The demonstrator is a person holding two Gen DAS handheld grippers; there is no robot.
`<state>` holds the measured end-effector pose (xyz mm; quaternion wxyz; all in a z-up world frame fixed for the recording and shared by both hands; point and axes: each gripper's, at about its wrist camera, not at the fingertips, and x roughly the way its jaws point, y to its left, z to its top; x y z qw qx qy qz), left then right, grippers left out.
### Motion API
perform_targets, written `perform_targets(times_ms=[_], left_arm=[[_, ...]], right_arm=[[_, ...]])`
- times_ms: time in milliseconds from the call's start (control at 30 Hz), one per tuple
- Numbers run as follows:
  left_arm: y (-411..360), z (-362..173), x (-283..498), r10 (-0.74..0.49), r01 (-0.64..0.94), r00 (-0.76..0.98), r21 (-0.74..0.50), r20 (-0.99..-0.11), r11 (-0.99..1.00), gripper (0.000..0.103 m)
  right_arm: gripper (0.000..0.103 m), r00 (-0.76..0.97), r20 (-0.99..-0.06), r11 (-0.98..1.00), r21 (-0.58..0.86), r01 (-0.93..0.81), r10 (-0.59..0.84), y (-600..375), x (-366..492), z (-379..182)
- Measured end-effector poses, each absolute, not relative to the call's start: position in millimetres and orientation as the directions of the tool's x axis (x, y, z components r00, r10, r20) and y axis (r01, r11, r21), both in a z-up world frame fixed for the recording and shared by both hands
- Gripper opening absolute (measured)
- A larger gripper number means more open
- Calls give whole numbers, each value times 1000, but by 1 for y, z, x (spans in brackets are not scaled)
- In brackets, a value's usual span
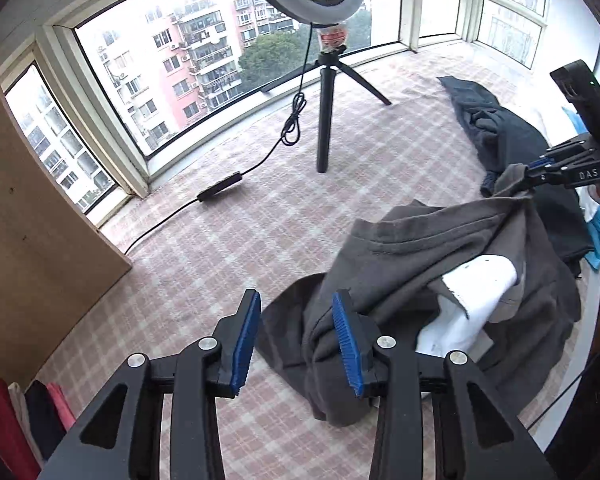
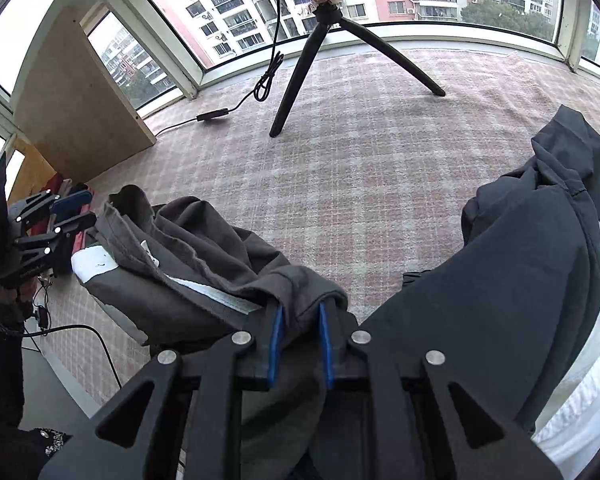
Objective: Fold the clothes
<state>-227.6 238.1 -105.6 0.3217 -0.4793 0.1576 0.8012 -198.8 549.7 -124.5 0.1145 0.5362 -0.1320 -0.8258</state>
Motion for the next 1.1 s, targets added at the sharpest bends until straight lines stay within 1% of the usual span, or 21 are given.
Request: perform_targets(times_ms=[33, 67, 100, 133, 167, 200, 233, 300, 400, 433, 500, 533, 600, 700, 767, 833, 933, 1033, 1100], left_arm=[[234, -107, -235, 359, -659, -334, -56, -871, -750, 33], [229, -108, -241, 354, -652, -335, -56, -873, -756, 36], [224, -110, -248, 348, -645, -336, -56, -875, -762, 38], [220, -111, -255, 343, -638, -337, -56, -877, -768, 49], [215, -113, -262, 338, -630, -337, -56, -879, -774, 60], [211, -114, -269, 332, -623, -338, -55, -881, -780, 61], [210, -115, -269, 343, -628, -318, -75, -884, -775, 61], [211, -122, -267, 382, -648, -256, -136, -888, -750, 61], [225, -142, -270, 380, -663, -202, -159, -903, -731, 61], [229, -149, -273, 385, -662, -182, -177, -905, -729, 57], [238, -165, -276, 418, -643, -101, -262, -903, -720, 19], [242, -172, -276, 429, -631, -67, -295, -901, -717, 5], [249, -169, -267, 411, -645, -89, -261, -907, -718, 5], [229, -128, -258, 440, -649, -191, -223, -877, -727, 4], [191, -96, -257, 441, -604, -297, -191, -847, -774, 4], [140, -80, -260, 407, -518, -374, -177, -833, -837, 4], [82, -86, -261, 329, -387, -399, -168, -856, -907, 4], [61, -108, -252, 279, -357, -384, -137, -880, -924, 5], [53, -122, -248, 277, -332, -369, -153, -887, -931, 5]], right_arm=[[16, -397, -856, -938, 344, 42, -331, 552, -198, -125], [17, -395, -857, -937, 347, 37, -332, 555, -196, -126], [23, -393, -857, -936, 350, 31, -333, 558, -195, -127], [28, -391, -858, -935, 353, 25, -334, 560, -194, -128], [37, -389, -858, -934, 355, 20, -335, 563, -193, -129], [43, -387, -859, -933, 358, 14, -336, 566, -192, -130], [45, -385, -859, -932, 361, 9, -336, 568, -190, -131], [45, -382, -860, -930, 367, -2, -338, 574, -188, -133], [45, -373, -864, -929, 371, -18, -338, 580, -185, -137], [45, -369, -867, -930, 367, -19, -335, 580, -185, -140], [45, -362, -872, -932, 361, -19, -330, 578, -185, -144], [45, -359, -874, -933, 359, -20, -328, 578, -185, -146], [45, -356, -874, -934, 356, -8, -330, 575, -184, -145], [45, -351, -874, -935, 355, 13, -336, 570, -182, -142], [45, -349, -870, -934, 355, 43, -347, 560, -182, -141], [48, -345, -867, -931, 356, 77, -360, 549, -183, -139], [49, -340, -861, -925, 357, 128, -379, 533, -185, -137], [49, -333, -855, -917, 356, 179, -397, 516, -186, -135], [49, -311, -857, -908, 353, 226, -410, 499, -190, -136]])
